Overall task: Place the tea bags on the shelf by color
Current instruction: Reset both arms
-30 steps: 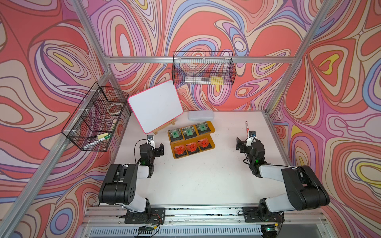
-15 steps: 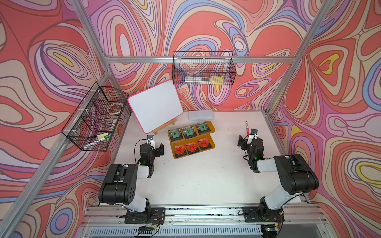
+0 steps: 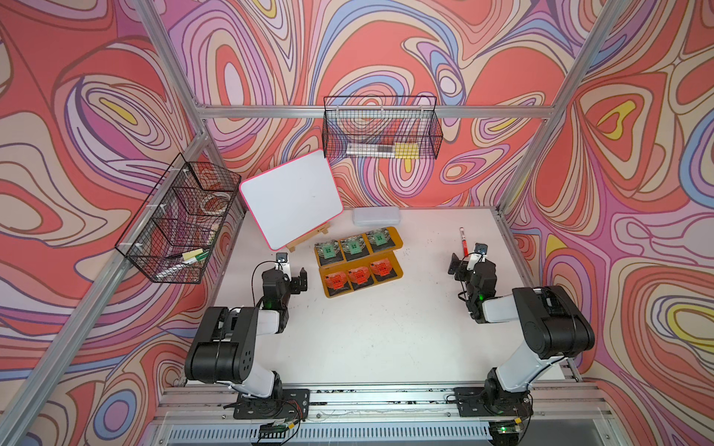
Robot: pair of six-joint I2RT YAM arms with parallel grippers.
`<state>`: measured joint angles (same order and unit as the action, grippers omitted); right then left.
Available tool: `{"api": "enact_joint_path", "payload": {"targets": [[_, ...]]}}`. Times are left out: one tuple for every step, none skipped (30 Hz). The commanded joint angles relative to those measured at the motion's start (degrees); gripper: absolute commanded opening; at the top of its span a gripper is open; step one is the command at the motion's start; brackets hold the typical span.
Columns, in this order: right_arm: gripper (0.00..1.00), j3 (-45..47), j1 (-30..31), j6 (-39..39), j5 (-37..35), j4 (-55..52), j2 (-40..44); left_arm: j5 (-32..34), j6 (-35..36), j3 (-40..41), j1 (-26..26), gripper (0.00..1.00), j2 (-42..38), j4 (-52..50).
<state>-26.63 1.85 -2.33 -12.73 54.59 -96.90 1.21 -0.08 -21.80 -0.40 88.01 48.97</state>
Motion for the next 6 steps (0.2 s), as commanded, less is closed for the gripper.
{"api": "enact_joint_path", "payload": {"targets": [[0.98, 0.34, -0.09, -0.55, -0.07, 1.10, -0.48, -0.61, -0.58, -0.39, 0.14, 0.99, 0.05, 0.47], [0.98, 0.35, -0.09, -0.54, -0.16, 1.15, -0.48, -0.69, -0.64, -0.35, 0.10, 0.99, 0.21, 0.68], [0.98, 0.35, -0.09, -0.55, -0.09, 1.18, -0.48, -0.69, -0.67, -0.46, 0.12, 0.99, 0.15, 0.37], [0.98, 0.35, -0.09, -0.55, -0.08, 1.14, -0.48, -0.60, -0.63, -0.27, 0.10, 0.99, -0.01, 0.56], [0.98, 0.35, -0.09, -0.53, -0.09, 1.16, -0.49, -0.61, -0.66, -0.17, 0.07, 0.99, -0.03, 0.76], [0.98, 0.35, -0.09, -0.55, -0.10, 1.14, -0.52, -0.60, -0.66, -0.17, 0.13, 0.99, 0.02, 0.78]]}}
